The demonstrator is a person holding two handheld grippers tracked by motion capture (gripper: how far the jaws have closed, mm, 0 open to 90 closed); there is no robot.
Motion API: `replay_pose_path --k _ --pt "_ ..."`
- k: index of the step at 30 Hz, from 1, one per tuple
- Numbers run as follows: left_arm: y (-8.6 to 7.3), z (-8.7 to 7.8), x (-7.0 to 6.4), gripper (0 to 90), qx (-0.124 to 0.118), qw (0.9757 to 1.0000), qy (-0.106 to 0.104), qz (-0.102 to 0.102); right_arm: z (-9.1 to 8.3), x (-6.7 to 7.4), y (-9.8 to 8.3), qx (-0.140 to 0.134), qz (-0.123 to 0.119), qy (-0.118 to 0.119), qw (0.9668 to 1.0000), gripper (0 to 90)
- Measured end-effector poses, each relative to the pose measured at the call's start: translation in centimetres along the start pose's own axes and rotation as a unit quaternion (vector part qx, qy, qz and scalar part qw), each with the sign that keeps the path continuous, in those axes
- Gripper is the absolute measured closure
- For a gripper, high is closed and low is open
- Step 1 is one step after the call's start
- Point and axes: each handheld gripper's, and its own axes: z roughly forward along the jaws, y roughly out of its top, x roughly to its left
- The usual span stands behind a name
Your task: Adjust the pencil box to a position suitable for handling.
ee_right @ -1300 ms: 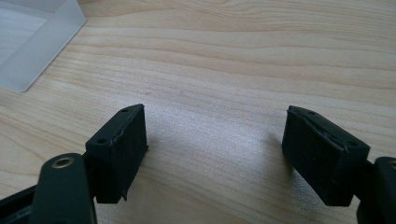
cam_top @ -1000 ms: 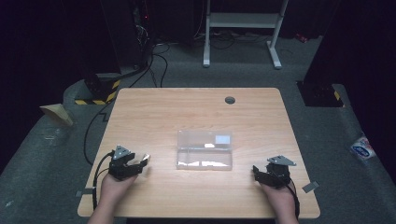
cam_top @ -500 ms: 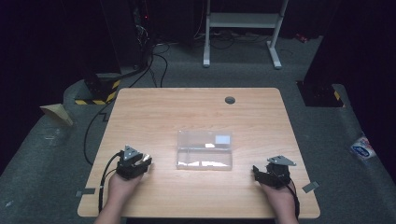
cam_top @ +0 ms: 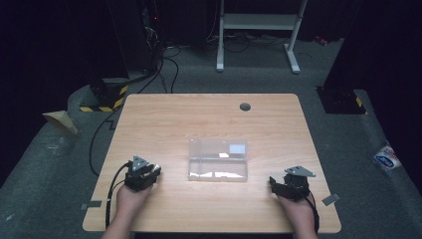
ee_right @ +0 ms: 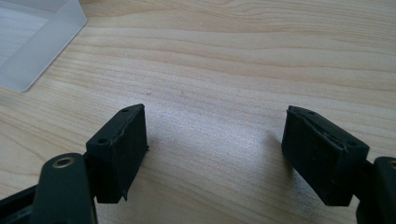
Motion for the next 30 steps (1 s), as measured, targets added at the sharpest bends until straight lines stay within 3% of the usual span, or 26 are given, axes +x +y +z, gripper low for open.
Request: replay_pose_path --k 12,16,30 --pt "0.0 -0.1 -0.1 67.5 -0.004 0.9999 0.009 0.004 0.0 0.0 0.0 0.0 0.0 0.001 1.0 22.2" --pt "0.2 -0.5 -0.3 67.8 -0.015 0.9999 0.007 0.003 0.1 0.0 0.0 0.0 -0.001 0.001 1.0 22.2" --pt "0.8 -1.3 -1.6 67.8 -0.031 0.9992 0.001 0.026 0.1 0.0 0.0 0.0 -0.001 0.001 1.0 22.2"
